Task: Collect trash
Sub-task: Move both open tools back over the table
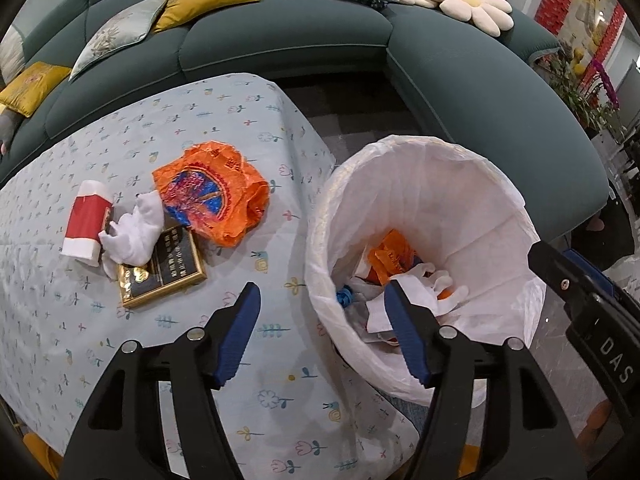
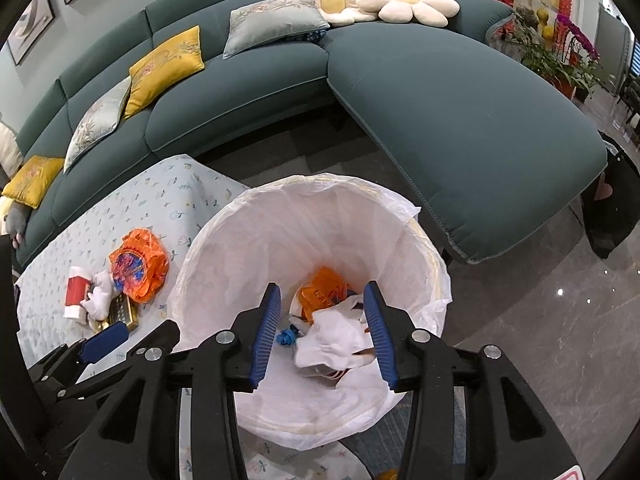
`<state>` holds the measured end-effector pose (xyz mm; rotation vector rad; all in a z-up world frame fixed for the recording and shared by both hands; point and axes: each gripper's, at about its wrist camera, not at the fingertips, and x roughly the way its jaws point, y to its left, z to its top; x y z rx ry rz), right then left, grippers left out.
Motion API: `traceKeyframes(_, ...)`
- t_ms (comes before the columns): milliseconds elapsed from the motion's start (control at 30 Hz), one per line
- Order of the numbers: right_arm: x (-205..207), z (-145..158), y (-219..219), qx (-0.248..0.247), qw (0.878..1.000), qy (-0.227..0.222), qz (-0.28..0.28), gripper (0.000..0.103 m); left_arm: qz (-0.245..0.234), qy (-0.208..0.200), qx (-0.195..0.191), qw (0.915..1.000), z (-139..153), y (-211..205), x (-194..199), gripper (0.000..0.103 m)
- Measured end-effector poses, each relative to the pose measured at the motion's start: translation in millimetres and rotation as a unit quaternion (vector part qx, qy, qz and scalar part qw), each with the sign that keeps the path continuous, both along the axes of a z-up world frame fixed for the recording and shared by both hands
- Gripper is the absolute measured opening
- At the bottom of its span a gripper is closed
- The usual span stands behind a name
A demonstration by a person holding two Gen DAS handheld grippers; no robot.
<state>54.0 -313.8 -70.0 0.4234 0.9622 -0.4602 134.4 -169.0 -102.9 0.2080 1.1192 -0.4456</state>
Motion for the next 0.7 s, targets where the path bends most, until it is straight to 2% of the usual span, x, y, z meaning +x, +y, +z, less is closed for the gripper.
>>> traceKeyframes(333, 11.2, 6.5, 34.0, -0.009, 0.999, 0.004, 0.033, 0.045, 0.025, 0.0, -0.005, 0.9997, 4.6, 30.4, 5.1, 0.063)
traceKeyframes(467, 17.8, 8.4, 49.8, -0.007, 0.999, 0.005, 0.046, 0.045, 0.043, 0.0, -0.005, 0.9991, 5.1, 51.0, 11.2, 0.064)
traceKeyframes(567, 24.7, 9.2, 63.3, -0.005, 0.998, 0.006, 0.057, 0.045, 0.058, 0.002, -0.004, 0.9983, 4.2, 70.1, 17.9, 0.071)
traceKeyframes(700, 36.4, 9.7, 86.7, -0.006, 0.997, 0.009, 0.081, 0.045, 0.083, 0.003, -0.001, 0.9966, 2.2, 99.9, 29.2, 0.071)
